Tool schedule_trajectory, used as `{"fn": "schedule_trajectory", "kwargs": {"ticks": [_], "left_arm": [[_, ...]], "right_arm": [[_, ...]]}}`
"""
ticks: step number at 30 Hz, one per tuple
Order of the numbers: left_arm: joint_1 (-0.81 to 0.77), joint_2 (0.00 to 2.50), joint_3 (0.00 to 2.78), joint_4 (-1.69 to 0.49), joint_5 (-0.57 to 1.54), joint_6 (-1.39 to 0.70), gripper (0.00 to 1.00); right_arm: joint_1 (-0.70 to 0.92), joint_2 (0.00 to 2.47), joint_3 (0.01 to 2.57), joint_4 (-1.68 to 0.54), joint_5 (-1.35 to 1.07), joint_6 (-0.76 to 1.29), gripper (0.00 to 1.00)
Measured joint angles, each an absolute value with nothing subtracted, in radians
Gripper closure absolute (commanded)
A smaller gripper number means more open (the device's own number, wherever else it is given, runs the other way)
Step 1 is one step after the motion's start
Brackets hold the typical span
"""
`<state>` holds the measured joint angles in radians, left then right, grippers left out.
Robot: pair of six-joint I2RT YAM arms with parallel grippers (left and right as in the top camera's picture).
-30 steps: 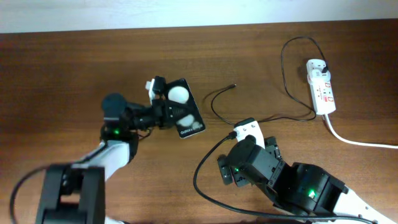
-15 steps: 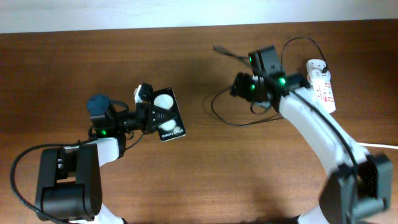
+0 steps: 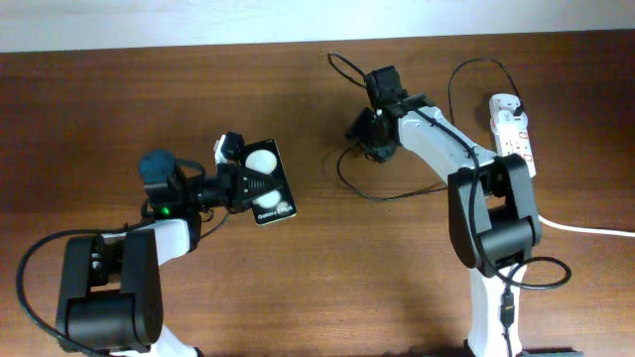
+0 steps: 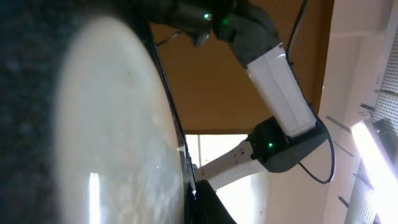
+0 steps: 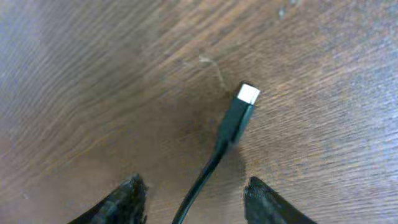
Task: Plug charger to phone and switch on socket
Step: 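Grasp the USB-C connector end with the right gripper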
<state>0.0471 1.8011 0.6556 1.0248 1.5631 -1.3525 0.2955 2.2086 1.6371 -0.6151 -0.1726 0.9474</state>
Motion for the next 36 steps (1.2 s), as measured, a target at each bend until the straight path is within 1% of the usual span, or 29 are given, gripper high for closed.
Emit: {"fn": "schedule_trajectory", "kwargs": {"ticks": [1, 3, 4, 6, 7, 8, 9, 11, 13, 14, 16, 17, 19, 21, 22, 23, 24, 25, 29, 32, 33, 35, 36], "left_arm": [[0.047, 1.801, 0.656, 1.025, 1.563, -1.353, 0.99], [0.047, 1.801, 0.656, 1.025, 1.563, -1.353, 0.99], [0.047, 1.801, 0.656, 1.025, 1.563, -1.353, 0.99], [0.047, 1.801, 0.656, 1.025, 1.563, -1.353, 1.0], [0.047, 1.801, 0.656, 1.025, 1.563, -1.353, 1.0], [0.047, 1.801, 0.656, 1.025, 1.563, -1.353, 1.0], [0.047, 1.801, 0.656, 1.025, 1.563, -1.353, 1.0], [0.047, 1.801, 0.656, 1.025, 1.563, -1.353, 1.0], [0.047, 1.801, 0.656, 1.025, 1.562, -1.353, 1.0], [0.047, 1.801, 0.656, 1.025, 1.559, -1.353, 1.0], [0.047, 1.801, 0.656, 1.025, 1.557, -1.35, 1.0], [0.047, 1.802, 0.656, 1.025, 1.554, -1.35, 1.0], [0.047, 1.801, 0.656, 1.025, 1.539, -1.35, 1.0], [0.047, 1.801, 0.656, 1.025, 1.532, -1.35, 1.0], [0.047, 1.801, 0.656, 1.025, 1.53, -1.35, 1.0], [0.047, 1.801, 0.656, 1.025, 1.529, -1.35, 1.0], [0.047, 1.801, 0.656, 1.025, 1.529, -1.35, 1.0], [0.047, 1.801, 0.656, 1.025, 1.529, -1.35, 1.0], [0.047, 1.801, 0.656, 1.025, 1.528, -1.35, 1.0], [0.047, 1.801, 0.656, 1.025, 1.528, -1.35, 1.0], [0.047, 1.801, 0.656, 1.025, 1.527, -1.35, 1.0], [0.047, 1.801, 0.657, 1.025, 1.525, -1.35, 1.0], [0.047, 1.801, 0.657, 1.025, 1.525, -1.35, 1.0]], "right_arm": [[0.295, 2.211, 1.637, -0.616, -0.175, 0.95, 0.5], [0.295, 2.211, 1.637, -0.615, -0.186, 0.969, 0.6], [0.295, 2.212, 1.637, -0.615, -0.193, 0.973, 0.62], [0.295, 2.212, 1.637, -0.615, -0.206, 0.978, 0.77], [0.295, 2.212, 1.637, -0.615, -0.209, 0.978, 0.83], [0.295, 2.212, 1.637, -0.615, -0.214, 0.981, 0.93], [0.295, 2.212, 1.637, -0.615, -0.222, 0.984, 0.96], [0.295, 2.212, 1.638, -0.635, -0.231, 0.931, 0.96], [0.295, 2.212, 1.646, -0.749, -0.233, 0.831, 0.96], [0.295, 2.212, 1.647, -0.851, -0.232, 0.738, 0.96], [0.304, 2.211, 1.636, -1.092, -0.184, 0.64, 0.95], [0.319, 2.21, 1.625, -1.119, -0.146, 0.616, 0.83], [0.348, 2.182, 1.58, -1.086, -0.079, 0.591, 0.69], [0.368, 2.149, 1.528, -1.05, -0.043, 0.58, 0.67], [0.368, 2.145, 1.522, -1.045, -0.042, 0.579, 0.68], [0.368, 2.144, 1.521, -1.044, -0.041, 0.579, 0.77], [0.368, 2.144, 1.521, -1.044, -0.041, 0.579, 0.9], [0.368, 2.144, 1.52, -1.035, -0.058, 0.579, 0.96], [0.365, 2.143, 1.522, -1.028, -0.097, 0.578, 0.96], [0.348, 2.107, 1.52, -1.092, -0.123, 0.495, 0.96], [0.342, 2.053, 1.518, -1.113, -0.131, 0.463, 0.96], [0.324, 1.729, 1.521, -1.196, -0.17, 0.36, 0.96], [0.314, 1.618, 1.526, -1.216, -0.205, 0.325, 0.96]]}}
